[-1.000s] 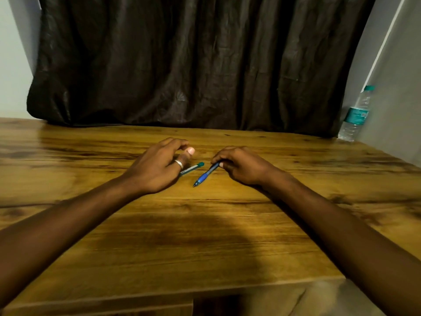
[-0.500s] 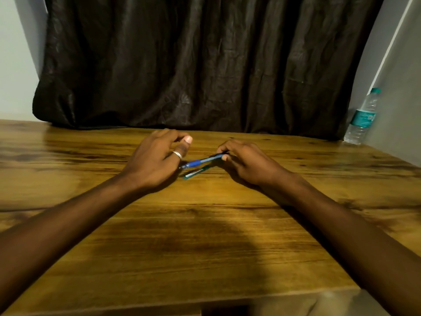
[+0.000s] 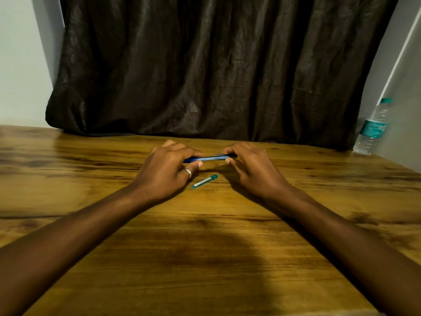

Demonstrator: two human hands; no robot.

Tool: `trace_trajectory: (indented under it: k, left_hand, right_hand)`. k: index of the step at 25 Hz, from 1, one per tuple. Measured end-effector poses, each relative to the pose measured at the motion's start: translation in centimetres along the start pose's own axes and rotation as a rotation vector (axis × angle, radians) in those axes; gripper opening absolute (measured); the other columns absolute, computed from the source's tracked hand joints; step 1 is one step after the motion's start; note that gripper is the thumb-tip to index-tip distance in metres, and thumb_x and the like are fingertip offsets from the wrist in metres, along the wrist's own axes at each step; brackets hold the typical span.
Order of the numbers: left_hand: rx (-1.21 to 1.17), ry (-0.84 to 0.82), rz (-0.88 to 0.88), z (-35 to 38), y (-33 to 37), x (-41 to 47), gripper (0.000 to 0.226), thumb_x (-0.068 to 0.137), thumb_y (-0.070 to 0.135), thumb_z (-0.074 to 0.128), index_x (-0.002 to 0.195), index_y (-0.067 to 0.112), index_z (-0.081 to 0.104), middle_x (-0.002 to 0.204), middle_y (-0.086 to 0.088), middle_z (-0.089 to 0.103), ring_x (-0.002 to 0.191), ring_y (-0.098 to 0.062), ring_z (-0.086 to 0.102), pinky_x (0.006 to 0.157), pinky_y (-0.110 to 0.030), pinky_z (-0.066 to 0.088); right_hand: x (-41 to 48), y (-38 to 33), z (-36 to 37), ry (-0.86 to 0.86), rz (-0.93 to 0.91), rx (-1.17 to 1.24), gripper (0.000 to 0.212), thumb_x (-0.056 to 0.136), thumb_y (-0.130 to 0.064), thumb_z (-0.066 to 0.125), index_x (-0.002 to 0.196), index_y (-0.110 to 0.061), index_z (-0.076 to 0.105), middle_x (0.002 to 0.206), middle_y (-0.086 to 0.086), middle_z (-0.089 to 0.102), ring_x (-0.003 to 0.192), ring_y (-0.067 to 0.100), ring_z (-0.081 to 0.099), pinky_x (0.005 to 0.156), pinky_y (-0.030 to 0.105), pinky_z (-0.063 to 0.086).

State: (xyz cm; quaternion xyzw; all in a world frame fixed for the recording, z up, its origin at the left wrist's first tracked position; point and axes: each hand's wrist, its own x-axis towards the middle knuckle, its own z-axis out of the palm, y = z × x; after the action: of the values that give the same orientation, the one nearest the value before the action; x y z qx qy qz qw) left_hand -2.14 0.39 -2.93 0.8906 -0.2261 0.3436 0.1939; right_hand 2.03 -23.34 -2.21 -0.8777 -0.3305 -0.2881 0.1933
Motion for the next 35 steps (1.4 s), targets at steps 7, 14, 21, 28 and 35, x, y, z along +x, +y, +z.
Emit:
trace_trajectory:
  k: [7,14,21,28,35]
  left_hand:
    - [-0.080,0.041,-0.087,0.7,-1.4,-0.1,0.022,0.098,0.032,0.063,0.117,0.025,0.071,0.106,0.008,0.070,0.100,-0.015,0.056,0.085,-0.046,0.051]
    - [-0.061,0.034,-0.068,1.1,-1.7,-0.1,0.022,0.099,0.035,0.062,0.117,0.029,0.070,0.107,0.010,0.070,0.099,-0.014,0.055,0.085,-0.047,0.050]
    - [-0.022,-0.003,-0.037,1.3,-1.7,-0.1,0.027,0.097,0.039,0.061,0.121,0.029,0.070,0.103,0.016,0.064,0.098,-0.011,0.054,0.083,-0.045,0.051]
    - [0.034,-0.027,-0.012,1.5,-1.7,0.0,0.028,0.097,0.042,0.059,0.121,0.033,0.071,0.103,0.012,0.070,0.094,-0.008,0.053,0.079,-0.040,0.049]
    - [0.007,-0.014,-0.031,1.2,-1.7,0.0,0.026,0.098,0.038,0.061,0.119,0.028,0.072,0.103,0.010,0.069,0.094,-0.011,0.054,0.079,-0.039,0.049]
  right_hand:
    - [-0.1,0.5,0.1,0.062,0.159,0.185,0.013,0.097,-0.022,0.060,0.107,-0.022,0.069,0.101,-0.009,0.067,0.094,0.004,0.060,0.078,0.022,0.048]
    - [-0.4,1.0,0.2,0.058,0.225,0.319,0.011,0.095,-0.021,0.064,0.103,-0.022,0.071,0.096,-0.014,0.069,0.095,0.001,0.063,0.078,0.026,0.053]
    - [-0.3,1.0,0.5,0.054,0.214,0.323,0.012,0.094,-0.021,0.065,0.104,-0.020,0.073,0.097,-0.012,0.071,0.095,0.001,0.063,0.082,0.024,0.052]
    - [-0.3,1.4,0.7,0.043,0.213,0.336,0.010,0.093,-0.018,0.067,0.101,-0.019,0.073,0.095,-0.010,0.072,0.092,0.001,0.064,0.079,0.017,0.050]
    - [-0.3,2.6,0.1,0.035,0.241,0.331,0.011,0.093,-0.015,0.066,0.100,-0.021,0.073,0.092,-0.011,0.071,0.090,0.004,0.066,0.079,0.024,0.052]
